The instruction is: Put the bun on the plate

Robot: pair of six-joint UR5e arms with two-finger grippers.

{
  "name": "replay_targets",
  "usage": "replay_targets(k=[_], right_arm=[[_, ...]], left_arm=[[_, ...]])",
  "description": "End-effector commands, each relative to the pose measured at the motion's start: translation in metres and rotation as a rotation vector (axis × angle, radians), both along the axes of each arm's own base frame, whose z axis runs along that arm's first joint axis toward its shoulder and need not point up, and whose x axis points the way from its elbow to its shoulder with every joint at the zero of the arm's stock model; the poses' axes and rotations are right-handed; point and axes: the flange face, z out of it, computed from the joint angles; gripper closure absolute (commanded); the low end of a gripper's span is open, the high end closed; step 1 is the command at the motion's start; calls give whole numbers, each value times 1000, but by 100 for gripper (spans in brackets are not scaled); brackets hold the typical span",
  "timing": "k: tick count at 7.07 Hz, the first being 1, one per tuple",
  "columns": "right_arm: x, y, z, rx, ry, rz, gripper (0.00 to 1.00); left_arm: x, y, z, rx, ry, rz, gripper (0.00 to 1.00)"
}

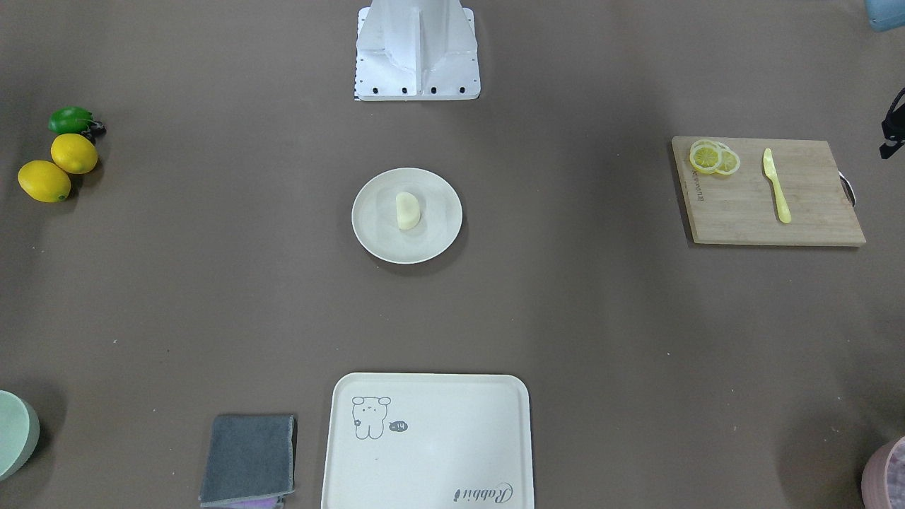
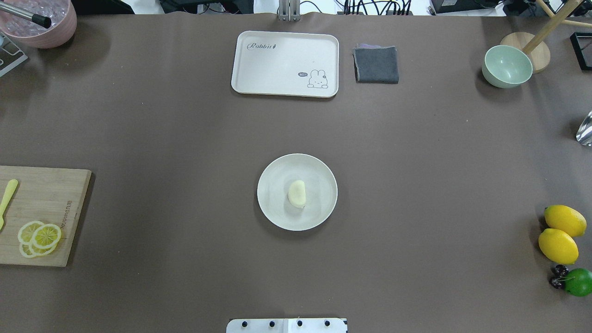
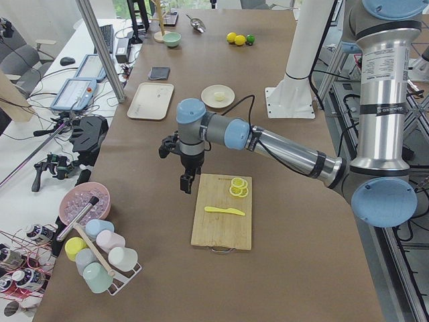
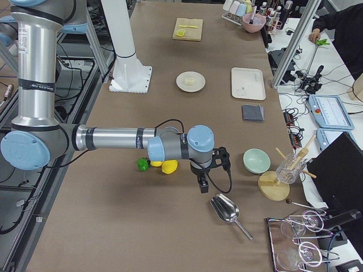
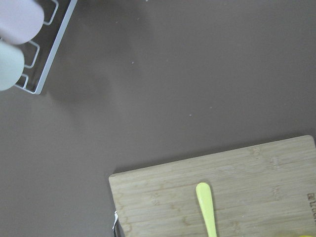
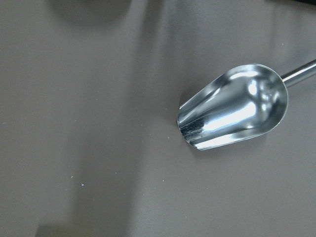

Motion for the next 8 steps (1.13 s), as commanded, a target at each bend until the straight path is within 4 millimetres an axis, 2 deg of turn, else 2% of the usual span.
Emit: replay_targets(k=[1, 3, 8], right_arm=[[2, 12, 10, -14, 3, 4, 0], [4, 19, 10, -2, -8, -6, 0], [3, 24, 13, -6, -12, -14, 0]], left_arm=[[-4, 18, 18, -29, 114, -12, 2], [-4, 18, 26, -38, 100, -12, 2], [-4, 18, 31, -52, 108, -16, 2]])
